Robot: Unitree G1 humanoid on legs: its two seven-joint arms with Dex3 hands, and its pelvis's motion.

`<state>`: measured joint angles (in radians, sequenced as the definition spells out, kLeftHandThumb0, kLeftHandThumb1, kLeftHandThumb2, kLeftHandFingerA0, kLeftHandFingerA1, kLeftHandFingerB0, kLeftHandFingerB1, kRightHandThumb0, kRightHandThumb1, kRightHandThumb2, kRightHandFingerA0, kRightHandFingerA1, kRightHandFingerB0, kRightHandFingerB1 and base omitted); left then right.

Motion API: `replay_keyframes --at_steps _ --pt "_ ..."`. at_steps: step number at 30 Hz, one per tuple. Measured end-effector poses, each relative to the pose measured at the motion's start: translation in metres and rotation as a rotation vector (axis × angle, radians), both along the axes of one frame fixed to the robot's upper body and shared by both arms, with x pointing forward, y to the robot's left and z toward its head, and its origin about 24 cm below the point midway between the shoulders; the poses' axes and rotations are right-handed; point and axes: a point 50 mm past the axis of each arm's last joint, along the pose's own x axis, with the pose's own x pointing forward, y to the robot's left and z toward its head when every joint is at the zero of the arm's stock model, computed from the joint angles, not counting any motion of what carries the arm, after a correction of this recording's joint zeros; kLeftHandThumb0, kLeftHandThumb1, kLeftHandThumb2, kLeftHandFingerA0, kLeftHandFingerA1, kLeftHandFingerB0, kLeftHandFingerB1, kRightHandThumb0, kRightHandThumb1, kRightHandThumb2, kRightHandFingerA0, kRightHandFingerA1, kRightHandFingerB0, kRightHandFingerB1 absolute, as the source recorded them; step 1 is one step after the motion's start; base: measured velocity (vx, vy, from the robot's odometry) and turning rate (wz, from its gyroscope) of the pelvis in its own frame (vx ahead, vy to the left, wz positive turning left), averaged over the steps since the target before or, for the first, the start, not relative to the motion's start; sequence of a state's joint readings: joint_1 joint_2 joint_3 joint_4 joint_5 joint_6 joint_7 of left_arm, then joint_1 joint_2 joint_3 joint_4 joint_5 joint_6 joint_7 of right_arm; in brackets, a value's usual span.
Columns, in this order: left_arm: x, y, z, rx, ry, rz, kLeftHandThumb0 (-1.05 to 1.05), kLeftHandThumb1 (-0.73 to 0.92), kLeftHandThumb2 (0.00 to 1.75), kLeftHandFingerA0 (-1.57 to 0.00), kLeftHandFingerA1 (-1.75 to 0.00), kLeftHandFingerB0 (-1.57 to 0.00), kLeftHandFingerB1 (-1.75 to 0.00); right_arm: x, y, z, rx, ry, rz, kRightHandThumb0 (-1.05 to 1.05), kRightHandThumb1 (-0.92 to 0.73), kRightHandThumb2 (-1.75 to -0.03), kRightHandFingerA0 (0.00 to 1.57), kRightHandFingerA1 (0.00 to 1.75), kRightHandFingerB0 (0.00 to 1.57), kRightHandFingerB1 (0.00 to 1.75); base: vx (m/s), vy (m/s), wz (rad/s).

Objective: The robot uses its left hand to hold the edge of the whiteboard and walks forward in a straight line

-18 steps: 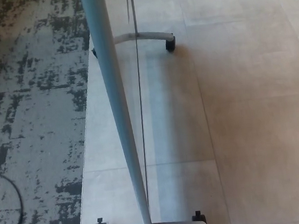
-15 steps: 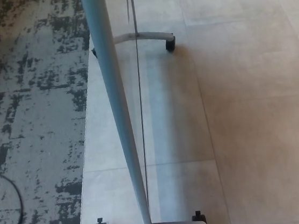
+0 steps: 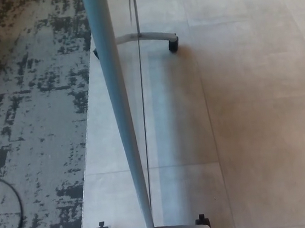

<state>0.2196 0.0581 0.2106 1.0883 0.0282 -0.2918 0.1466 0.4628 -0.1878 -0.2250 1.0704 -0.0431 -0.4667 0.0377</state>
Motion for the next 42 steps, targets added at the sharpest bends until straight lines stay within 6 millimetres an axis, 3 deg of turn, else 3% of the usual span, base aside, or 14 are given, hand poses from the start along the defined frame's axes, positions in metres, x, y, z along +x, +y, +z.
replay_keyframes --at_steps 1,2,3,4,6,7,15,16,17,21,22,27,28,42 --pt "0.01 0.004 0.004 0.017 -0.047 -0.008 -0.64 0.43 0.58 -0.75 -1.64 -0.33 -0.48 0.004 -0.003 0.002 -0.005 -0.036 -0.034 -0.45 -0.48 -0.55 0.45 0.58 0.49 0.36 0.0 0.0 0.0" --pt "0.014 0.005 0.006 0.023 -0.065 -0.01 -0.7 0.47 0.55 -0.4 -0.91 -0.3 -0.51 0.006 -0.004 0.002 -0.006 -0.051 -0.045 -0.5 -0.5 -0.55 0.36 0.58 0.43 0.35 0.0 0.0 0.0" --pt "0.022 0.007 0.01 0.036 -0.107 -0.02 -0.7 0.47 0.55 -0.4 -0.91 -0.3 -0.51 0.01 -0.005 0.003 -0.007 -0.081 -0.072 -0.5 -0.5 -0.55 0.36 0.58 0.43 0.35 0.0 0.0 0.0" --pt "0.026 0.008 0.013 0.044 -0.13 -0.029 -0.7 0.45 0.55 -0.18 -0.72 -0.27 -0.49 0.014 -0.006 0.004 -0.006 -0.102 -0.091 -0.54 -0.39 -0.74 0.28 0.57 0.3 0.44 0.0 0.0 0.0" --pt "0.035 0.009 0.018 0.052 -0.179 -0.049 -0.7 0.45 0.55 -0.18 -0.72 -0.27 -0.49 0.023 -0.009 0.005 -0.001 -0.152 -0.134 -0.54 -0.39 -0.74 0.28 0.57 0.3 0.44 0.0 0.0 0.0" --pt "0.042 0.008 0.023 0.051 -0.22 -0.061 -0.75 0.49 0.55 -0.08 -0.72 -0.2 -0.47 0.033 -0.013 0.007 0.006 -0.2 -0.164 -0.52 -0.47 -0.55 0.33 0.52 0.38 0.32 0.0 0.0 0.0" --pt "0.072 -0.002 0.059 0.059 -0.453 -0.179 -0.77 0.5 0.56 -0.06 -0.64 -0.15 -0.44 0.087 -0.028 0.03 0.039 -0.437 -0.206 -0.52 -0.49 -0.55 0.31 0.52 0.38 0.32 0.0 0.0 0.0" --pt "0.075 -0.004 0.063 0.057 -0.474 -0.193 -0.83 0.4 0.76 -0.07 -0.63 -0.09 -0.48 0.09 -0.029 0.032 0.048 -0.453 -0.21 -0.54 -0.47 -0.55 0.33 0.54 0.41 0.33 0.0 0.0 0.0" --pt "0.078 -0.006 0.069 0.054 -0.502 -0.214 -0.83 0.4 0.76 -0.07 -0.63 -0.09 -0.48 0.093 -0.03 0.034 0.062 -0.472 -0.217 -0.54 -0.47 -0.55 0.33 0.54 0.41 0.33 0.0 0.0 0.0" --pt "0.094 -0.016 0.086 0.042 -0.578 -0.28 -0.87 0.55 0.57 -0.01 -0.64 -0.06 -0.41 0.096 -0.026 0.035 0.103 -0.486 -0.234 -0.51 -0.47 -0.55 0.33 0.53 0.4 0.33 0.0 0.0 0.0" --pt "0.098 -0.019 0.091 0.041 -0.594 -0.306 -0.77 0.46 0.9 0.0 -0.48 -0.07 -0.33 0.094 -0.024 0.034 0.111 -0.482 -0.24 -0.53 -0.46 -0.55 0.33 0.52 0.41 0.34 0.0 0.0 0.0" --pt "0.117 -0.029 0.112 0.035 -0.654 -0.424 -0.81 0.47 0.91 -0.01 -0.39 -0.07 -0.28 0.089 -0.018 0.03 0.134 -0.459 -0.253 -0.51 -0.47 -0.55 0.33 0.52 0.41 0.34 0.0 0.0 0.0" --pt "0.118 -0.031 0.113 0.033 -0.654 -0.435 -0.78 0.43 0.93 0.0 -0.24 -0.05 -0.3 0.088 -0.017 0.03 0.135 -0.456 -0.255 -0.48 -0.48 -0.55 0.34 0.53 0.4 0.33 0.0 0.0 0.0" --pt "0.174 -0.055 0.15 0.04 -0.683 -0.672 -0.79 0.44 0.92 0.0 -0.19 0.0 -0.15 0.089 -0.013 0.029 0.148 -0.452 -0.247 -0.46 -0.48 -0.55 0.33 0.51 0.41 0.34 0.0 -0.001 0.0"
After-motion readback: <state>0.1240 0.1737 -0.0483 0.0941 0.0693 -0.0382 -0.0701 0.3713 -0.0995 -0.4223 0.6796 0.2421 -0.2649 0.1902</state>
